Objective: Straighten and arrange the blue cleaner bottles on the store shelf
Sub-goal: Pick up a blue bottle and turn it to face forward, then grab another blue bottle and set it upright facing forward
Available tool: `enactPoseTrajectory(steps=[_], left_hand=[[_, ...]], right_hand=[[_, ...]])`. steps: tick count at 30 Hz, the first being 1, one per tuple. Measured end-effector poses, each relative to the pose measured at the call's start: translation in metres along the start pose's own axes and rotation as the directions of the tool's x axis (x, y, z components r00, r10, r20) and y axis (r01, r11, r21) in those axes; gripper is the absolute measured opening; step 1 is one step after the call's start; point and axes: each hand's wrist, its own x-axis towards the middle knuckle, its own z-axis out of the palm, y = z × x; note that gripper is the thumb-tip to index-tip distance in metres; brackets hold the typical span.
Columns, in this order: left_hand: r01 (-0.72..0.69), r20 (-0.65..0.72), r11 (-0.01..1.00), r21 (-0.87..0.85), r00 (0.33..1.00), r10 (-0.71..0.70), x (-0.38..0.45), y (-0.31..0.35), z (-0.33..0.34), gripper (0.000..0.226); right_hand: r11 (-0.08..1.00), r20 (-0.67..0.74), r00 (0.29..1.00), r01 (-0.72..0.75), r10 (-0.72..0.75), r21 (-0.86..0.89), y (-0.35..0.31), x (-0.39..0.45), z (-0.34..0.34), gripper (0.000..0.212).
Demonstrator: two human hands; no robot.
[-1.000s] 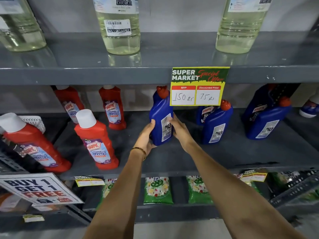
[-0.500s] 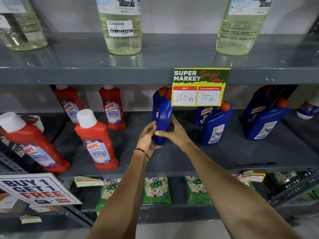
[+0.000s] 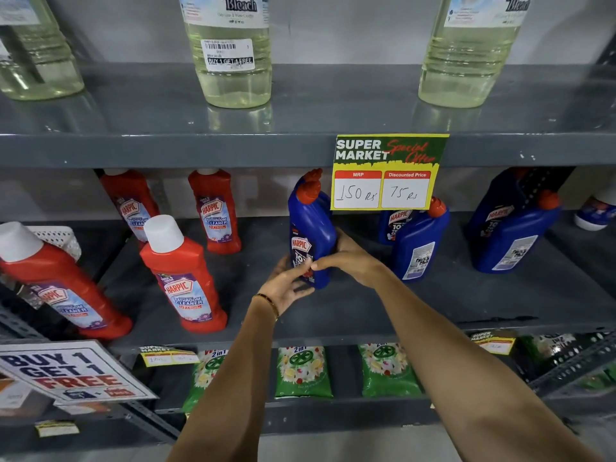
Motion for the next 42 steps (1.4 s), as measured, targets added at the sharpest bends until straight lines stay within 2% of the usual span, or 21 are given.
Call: enactPoseTrajectory(steps=[2,6,10,14,17,21,25,30,34,37,38,40,42], left_hand=[[-0.021,-0.017,1.000,0.017,1.000,0.021,0.003,0.001,-0.003,0.060],[-0.077,-0.108,0.996,-0.053,0.992,0.071,0.005,0.005,-0.008,0.027],[-0.059,-0.172,0.997,0.040,0.983,0.065,0.007,0.007,-0.010,0.018],[-0.017,-0.222,0.992,0.128,0.974,0.046,0.012,-0.005,-0.010,0.027],[-0.020,-0.239,0.992,0.122,0.970,0.049,0.012,-0.017,-0.009,0.030],[-0.044,-0.277,0.994,0.096,0.959,0.069,0.013,-0.026,-0.008,0.021],[-0.024,-0.332,0.991,0.130,0.941,0.066,0.015,-0.025,-0.004,0.041],[-0.027,-0.433,0.980,0.197,0.894,0.112,0.012,-0.026,-0.004,0.044],[-0.045,-0.537,0.944,0.328,0.813,0.225,0.004,-0.031,0.009,0.033],[-0.044,-0.614,0.919,0.393,0.731,0.297,-0.003,-0.039,0.029,0.029],[-0.047,-0.619,0.914,0.403,0.722,0.310,-0.004,-0.042,0.037,0.028],[-0.044,-0.583,0.908,0.416,0.754,0.303,-0.004,-0.052,0.057,0.033],[-0.027,-0.510,0.919,0.394,0.825,0.243,-0.002,-0.062,0.080,0.039]], right_hand=[[0.999,0.016,1.000,0.002,-0.001,-0.033,-0.003,0.002,-0.002,0.073],[1.000,0.006,1.000,-0.012,0.012,-0.008,-0.003,0.001,-0.011,0.070],[0.999,-0.004,0.999,-0.038,0.038,-0.034,0.005,0.001,-0.016,0.066],[0.998,-0.059,0.997,-0.051,0.049,-0.029,0.018,0.002,-0.014,0.063],[0.998,-0.064,0.997,-0.055,0.052,-0.042,0.025,0.005,-0.011,0.064],[0.998,-0.088,0.995,-0.058,0.055,-0.037,0.032,0.009,-0.010,0.065],[0.997,-0.118,0.990,-0.075,0.071,-0.034,0.037,0.010,-0.010,0.063],[0.992,-0.218,0.971,-0.114,0.099,-0.056,0.046,0.005,-0.011,0.066],[0.989,-0.373,0.920,-0.143,0.117,-0.045,0.056,-0.012,-0.016,0.071],[0.991,-0.497,0.861,-0.132,0.106,-0.017,0.066,-0.034,-0.021,0.061],[0.992,-0.542,0.834,-0.125,0.102,-0.007,0.070,-0.042,-0.024,0.058],[0.992,-0.628,0.770,-0.124,0.113,0.026,0.077,-0.060,-0.033,0.055],[0.988,-0.698,0.702,-0.139,0.142,0.062,0.082,-0.075,-0.046,0.053]])
